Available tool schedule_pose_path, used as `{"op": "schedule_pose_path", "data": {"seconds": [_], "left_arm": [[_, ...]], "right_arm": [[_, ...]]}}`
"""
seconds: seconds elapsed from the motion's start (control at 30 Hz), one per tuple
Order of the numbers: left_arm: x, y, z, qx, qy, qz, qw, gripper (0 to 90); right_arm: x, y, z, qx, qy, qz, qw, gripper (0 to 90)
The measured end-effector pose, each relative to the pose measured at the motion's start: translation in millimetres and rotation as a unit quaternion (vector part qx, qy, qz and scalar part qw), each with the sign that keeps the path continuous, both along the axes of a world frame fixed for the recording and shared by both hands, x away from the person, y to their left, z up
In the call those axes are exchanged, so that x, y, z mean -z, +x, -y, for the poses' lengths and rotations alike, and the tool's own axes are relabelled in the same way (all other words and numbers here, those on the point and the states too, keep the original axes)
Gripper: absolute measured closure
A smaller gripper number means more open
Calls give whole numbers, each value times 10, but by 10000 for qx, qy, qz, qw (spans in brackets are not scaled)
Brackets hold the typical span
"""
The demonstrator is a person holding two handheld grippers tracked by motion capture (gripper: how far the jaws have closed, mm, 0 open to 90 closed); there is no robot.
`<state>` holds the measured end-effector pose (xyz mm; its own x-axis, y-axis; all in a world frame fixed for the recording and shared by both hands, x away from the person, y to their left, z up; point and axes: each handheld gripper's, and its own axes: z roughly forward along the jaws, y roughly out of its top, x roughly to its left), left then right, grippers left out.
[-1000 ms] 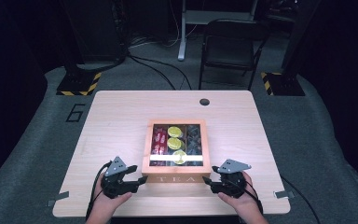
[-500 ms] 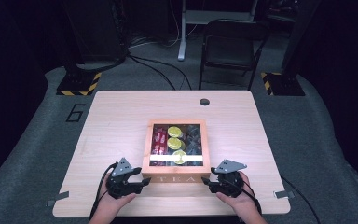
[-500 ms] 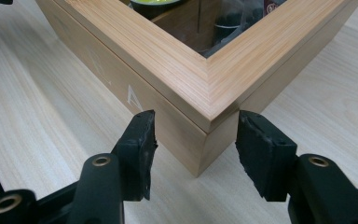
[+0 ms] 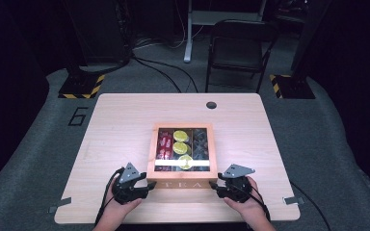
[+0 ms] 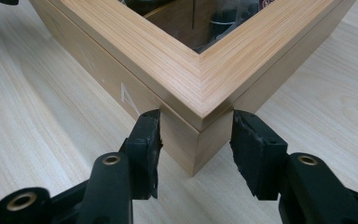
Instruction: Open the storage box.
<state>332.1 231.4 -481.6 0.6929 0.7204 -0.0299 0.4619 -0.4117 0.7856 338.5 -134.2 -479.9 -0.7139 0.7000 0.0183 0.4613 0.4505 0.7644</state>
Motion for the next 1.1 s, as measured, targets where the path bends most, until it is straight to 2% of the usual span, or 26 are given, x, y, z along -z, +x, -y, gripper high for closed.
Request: {"op": "schedule_pose_path", "data": {"seconds": [0.13,0.17,0.33,0.5,0.57,0.6,0.67,0.77,0.8,1.1], "left_arm": [[7,0,6,-39,-63,-17,10000,478],[-5,1,-1,13,-10,-45,10000,478],[-2,-10,14,-77,-103,-8,9999,477],[-29,-15,-3,-49,-166,13,9999,476],[-33,-21,2,-115,-215,86,9997,482],[-41,-22,-3,-63,-137,83,9999,482],[-42,-27,1,-88,-136,142,9998,484],[-52,-32,6,-62,-114,113,9999,483],[-46,-34,16,-102,-130,171,9997,483],[-66,-26,24,-83,-165,210,9996,480]], "right_arm": [[1,1,8,-25,-41,56,10000,527],[4,-3,6,-11,-25,81,10000,530],[2,-11,10,9,-8,79,10000,533],[-13,-23,6,53,23,130,9999,531],[-27,-27,9,42,47,155,9999,531],[-36,-32,11,54,78,158,9998,531],[-57,-38,26,56,169,215,9996,553],[-62,-34,22,68,207,214,9995,554],[-63,-33,27,39,189,210,9996,554],[-80,-26,13,87,250,228,9994,553]]}}
